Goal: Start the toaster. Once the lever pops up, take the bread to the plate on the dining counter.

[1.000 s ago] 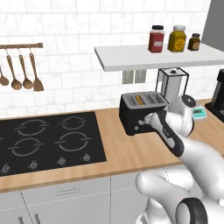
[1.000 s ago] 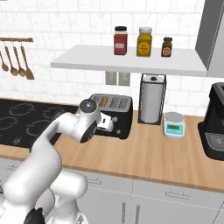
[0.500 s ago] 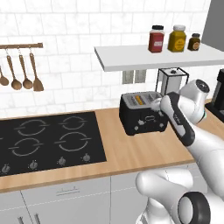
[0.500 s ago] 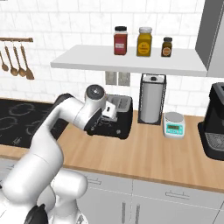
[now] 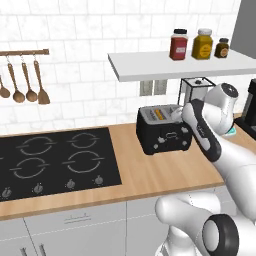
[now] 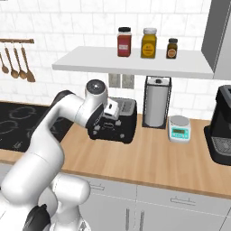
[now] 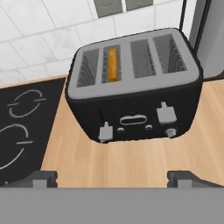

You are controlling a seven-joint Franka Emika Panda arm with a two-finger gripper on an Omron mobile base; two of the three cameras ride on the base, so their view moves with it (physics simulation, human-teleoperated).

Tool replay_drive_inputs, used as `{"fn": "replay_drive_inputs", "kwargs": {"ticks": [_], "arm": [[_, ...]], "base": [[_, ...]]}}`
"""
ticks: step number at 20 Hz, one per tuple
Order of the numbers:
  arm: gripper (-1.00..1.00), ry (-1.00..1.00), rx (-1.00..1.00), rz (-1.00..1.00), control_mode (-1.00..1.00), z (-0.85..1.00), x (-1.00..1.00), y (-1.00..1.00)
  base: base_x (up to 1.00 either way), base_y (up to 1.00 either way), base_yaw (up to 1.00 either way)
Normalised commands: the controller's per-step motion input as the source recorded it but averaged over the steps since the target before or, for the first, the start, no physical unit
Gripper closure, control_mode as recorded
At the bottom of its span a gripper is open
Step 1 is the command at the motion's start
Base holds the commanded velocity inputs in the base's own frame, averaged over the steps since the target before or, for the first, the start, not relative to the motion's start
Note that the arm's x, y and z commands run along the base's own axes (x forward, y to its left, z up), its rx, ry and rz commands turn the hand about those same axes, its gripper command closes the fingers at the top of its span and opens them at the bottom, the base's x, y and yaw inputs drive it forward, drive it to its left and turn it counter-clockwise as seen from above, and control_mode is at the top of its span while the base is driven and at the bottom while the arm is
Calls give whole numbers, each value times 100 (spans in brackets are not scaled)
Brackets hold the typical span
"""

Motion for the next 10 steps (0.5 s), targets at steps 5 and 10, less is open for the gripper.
{"fn": "replay_drive_inputs", "kwargs": {"ticks": [5,10], "arm": [[-100,-8,-6,2,-100,0,17,7],[-100,-9,-12,2,-100,2,31,4]], "base": [[0,0,0],[0,0,0]]}}
